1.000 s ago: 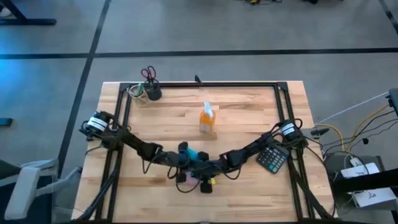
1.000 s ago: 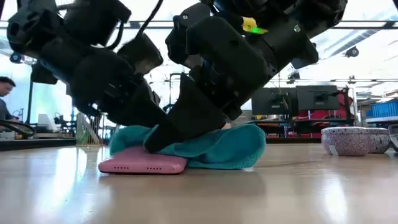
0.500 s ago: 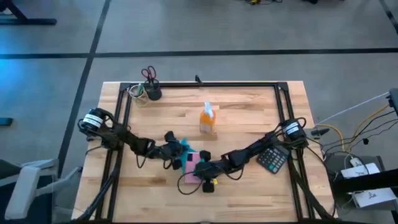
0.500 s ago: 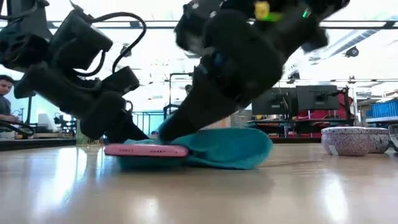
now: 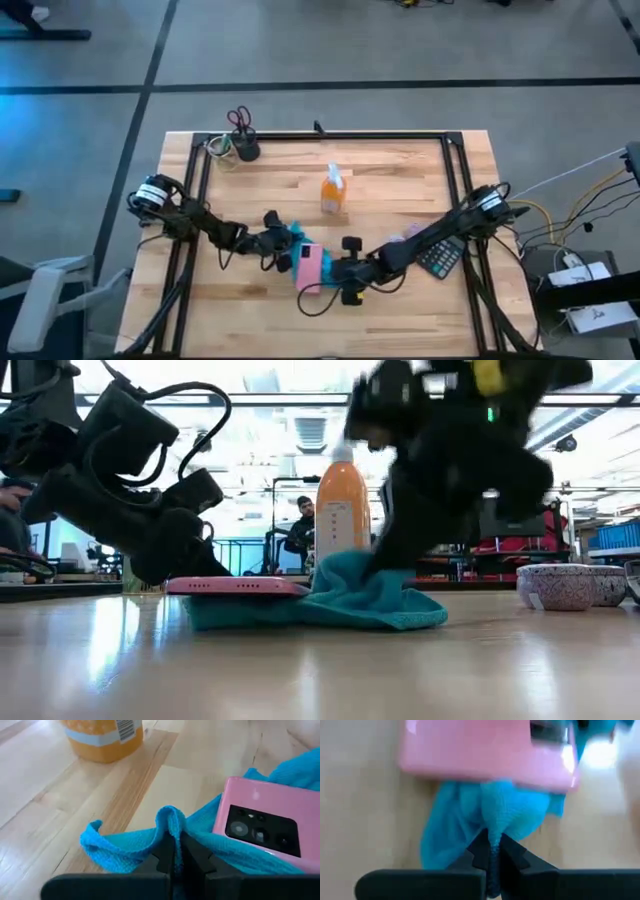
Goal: Apply microfiber cloth
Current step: Wipe the front and back of the cellphone using the blue microfiber cloth
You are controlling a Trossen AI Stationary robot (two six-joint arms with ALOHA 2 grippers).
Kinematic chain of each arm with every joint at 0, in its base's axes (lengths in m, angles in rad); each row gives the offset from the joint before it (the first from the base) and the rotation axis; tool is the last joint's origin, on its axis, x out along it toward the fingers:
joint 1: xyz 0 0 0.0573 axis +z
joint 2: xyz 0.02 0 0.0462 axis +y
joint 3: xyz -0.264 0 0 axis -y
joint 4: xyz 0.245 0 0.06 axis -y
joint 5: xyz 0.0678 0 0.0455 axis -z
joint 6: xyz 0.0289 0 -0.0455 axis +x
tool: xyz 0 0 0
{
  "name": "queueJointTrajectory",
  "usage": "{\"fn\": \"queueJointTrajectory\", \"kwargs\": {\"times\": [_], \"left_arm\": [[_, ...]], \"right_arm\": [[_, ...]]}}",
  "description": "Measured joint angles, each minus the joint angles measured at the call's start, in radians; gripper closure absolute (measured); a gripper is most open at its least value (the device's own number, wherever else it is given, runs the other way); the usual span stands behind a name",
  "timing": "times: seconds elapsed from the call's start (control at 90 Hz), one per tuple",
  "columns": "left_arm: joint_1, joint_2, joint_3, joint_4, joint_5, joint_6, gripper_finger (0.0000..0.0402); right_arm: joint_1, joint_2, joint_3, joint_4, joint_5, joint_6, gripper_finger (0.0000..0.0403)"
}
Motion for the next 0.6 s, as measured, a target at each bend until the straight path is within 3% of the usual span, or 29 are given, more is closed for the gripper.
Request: {"fn": "queueJointTrajectory", "kwargs": {"times": [0.133,0.289,0.467,0.6], "left_arm": [[-0.002,0.000,0.002,-0.001,0.019,-0.002,0.0402],[-0.006,-0.001,-0.011,-0.007,0.032,-0.003,0.0402],[-0.007,-0.001,-0.028,-0.010,0.057,-0.003,0.0402],[-0.008,-0.001,-0.039,-0.009,0.064,-0.003,0.0402]], "right_arm": [[-0.005,0.054,0.020,0.092,-0.063,0.027,0.0403],[-0.005,0.047,0.073,-0.054,-0.089,0.005,0.0393],[0.005,0.008,0.212,-0.266,-0.112,-0.073,0.0324],[0.038,0.021,0.244,-0.182,-0.084,-0.241,0.0263]]}}
